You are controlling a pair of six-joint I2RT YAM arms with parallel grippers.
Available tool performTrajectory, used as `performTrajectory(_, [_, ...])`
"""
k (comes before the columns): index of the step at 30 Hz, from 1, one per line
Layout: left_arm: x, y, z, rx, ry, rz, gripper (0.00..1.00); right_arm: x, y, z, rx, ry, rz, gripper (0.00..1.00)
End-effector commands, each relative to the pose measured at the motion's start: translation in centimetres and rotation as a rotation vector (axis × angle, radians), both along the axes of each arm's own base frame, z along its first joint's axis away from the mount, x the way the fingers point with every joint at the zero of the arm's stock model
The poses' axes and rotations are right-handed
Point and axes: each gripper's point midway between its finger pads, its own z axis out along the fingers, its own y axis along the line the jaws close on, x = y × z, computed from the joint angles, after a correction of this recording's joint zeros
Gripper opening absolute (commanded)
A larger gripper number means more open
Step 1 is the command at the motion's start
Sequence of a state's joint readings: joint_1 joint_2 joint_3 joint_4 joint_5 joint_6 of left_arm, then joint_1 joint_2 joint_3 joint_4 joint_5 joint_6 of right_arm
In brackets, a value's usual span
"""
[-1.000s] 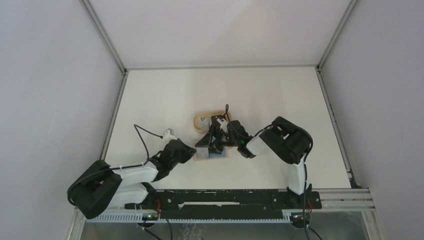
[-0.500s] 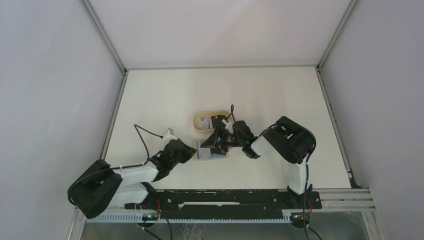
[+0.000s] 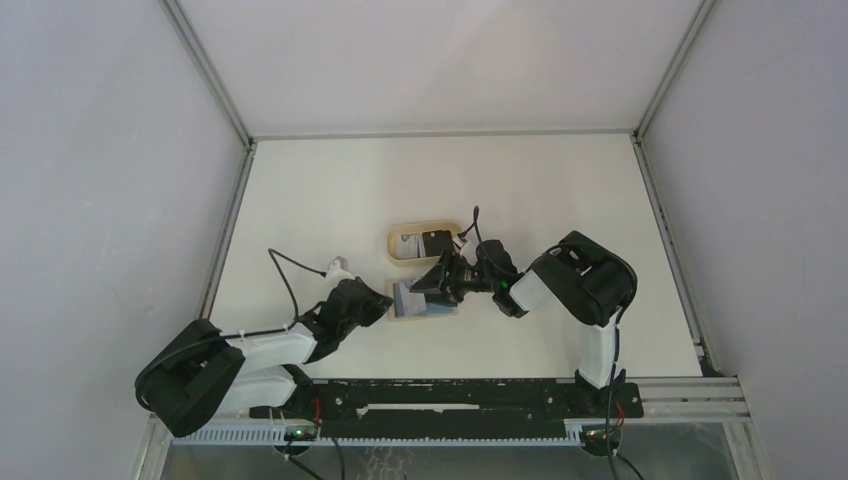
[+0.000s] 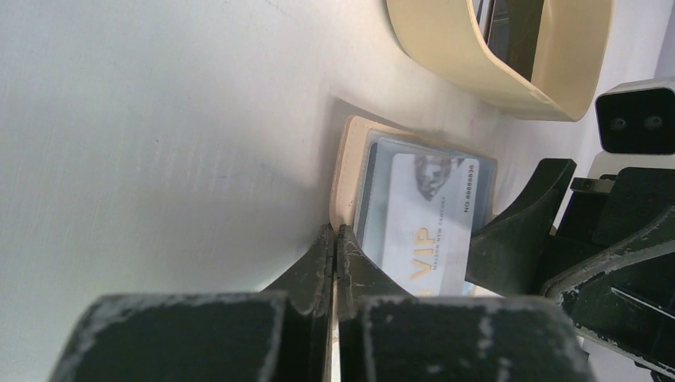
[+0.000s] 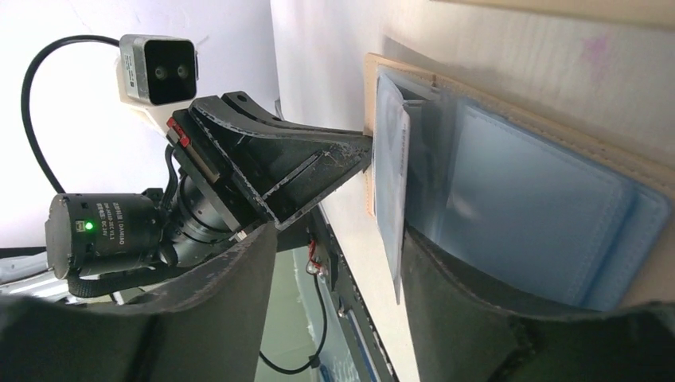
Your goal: Take the credit cards out of the card holder
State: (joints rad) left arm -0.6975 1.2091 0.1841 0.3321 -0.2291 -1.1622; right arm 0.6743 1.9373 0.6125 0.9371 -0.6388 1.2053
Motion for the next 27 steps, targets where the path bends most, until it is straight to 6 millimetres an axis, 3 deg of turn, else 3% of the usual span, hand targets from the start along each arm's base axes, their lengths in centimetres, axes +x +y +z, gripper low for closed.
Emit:
performTrajectory(1, [-6.0,4.5,-6.4,0.227,0.254,-0.048,0.0,0.5,0.1,3.2,0.088,-0.069,0.006,0.62])
performTrajectory(9, [-5.9,4.4,-6.3,0.224,0.252,-0.049,0.0,0.5,0.1,2.7,0.089,-0.065,0.007,0.35])
performTrajectory(13, [-5.9,4.4,-6.4,0.225,0.254,-0.048,0.0,0.5,0.0,2.4,0.08,-0.068,0.007,0.31])
performTrajectory(19, [-5.9,4.4,-6.4,0.227,0.255,-0.052,0.0,0.5,-0.1,1.8,0.06,-0.07,0.012,0.02])
performTrajectory(27, [-5.9,4.4,-6.3,0.225,0.254,-0.053,0.0,0.3,-1.6,0.5,-0.064,-0.092,0.023,0.0])
